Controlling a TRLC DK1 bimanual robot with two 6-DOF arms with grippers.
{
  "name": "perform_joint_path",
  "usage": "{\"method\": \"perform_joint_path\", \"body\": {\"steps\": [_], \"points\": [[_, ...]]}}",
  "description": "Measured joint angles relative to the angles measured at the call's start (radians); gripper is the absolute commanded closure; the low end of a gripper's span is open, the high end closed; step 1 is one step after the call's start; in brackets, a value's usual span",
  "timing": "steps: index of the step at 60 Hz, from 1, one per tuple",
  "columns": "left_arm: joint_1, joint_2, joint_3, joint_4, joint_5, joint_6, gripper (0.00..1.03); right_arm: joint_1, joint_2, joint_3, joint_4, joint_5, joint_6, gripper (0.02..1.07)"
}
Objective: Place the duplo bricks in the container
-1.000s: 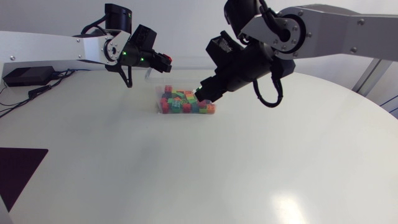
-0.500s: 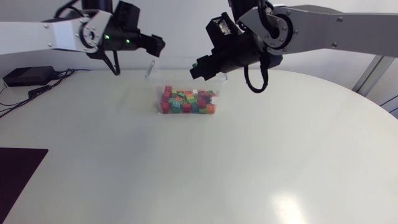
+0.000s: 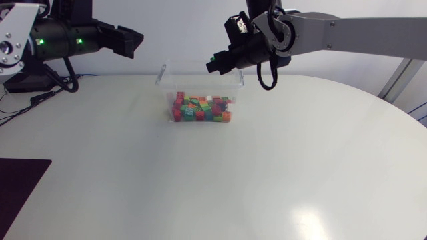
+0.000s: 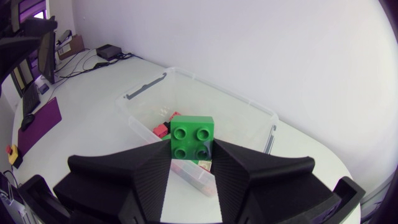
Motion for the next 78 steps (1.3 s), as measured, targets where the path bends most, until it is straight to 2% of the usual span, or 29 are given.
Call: {"method": "perform_joint_path", "body": {"steps": [15,42,43,45,48,49,65,78], "points": [[0.026,-0.173,-0.139,-0.001,0.000,0.000,0.04,-0.005,0.081,0.085,0.026,0.008,-0.011,0.70],[0.028,-0.353,-0.303,-0.041,-0.007,0.000,0.04,-0.005,0.217,0.252,0.047,0.016,-0.019,0.69],[0.028,-0.360,-0.306,-0.042,-0.007,0.000,0.04,-0.004,0.219,0.256,0.047,0.019,-0.019,0.66],[0.030,-0.378,-0.314,-0.043,-0.007,0.000,0.04,-0.002,0.229,0.265,0.046,0.023,-0.019,0.48],[0.030,-0.396,-0.326,-0.046,-0.009,0.000,0.04,0.000,0.242,0.285,0.038,0.026,-0.019,0.11],[0.030,-0.402,-0.332,-0.046,-0.011,0.000,0.04,0.000,0.249,0.293,0.035,0.029,-0.023,0.04],[0.030,-0.493,-0.396,-0.082,-0.050,0.000,0.04,0.001,0.254,0.289,0.017,0.061,-0.023,0.06],[0.032,-0.634,-0.462,-0.098,-0.089,0.002,0.04,-0.031,0.018,0.064,0.037,0.107,-0.023,0.06]]}}
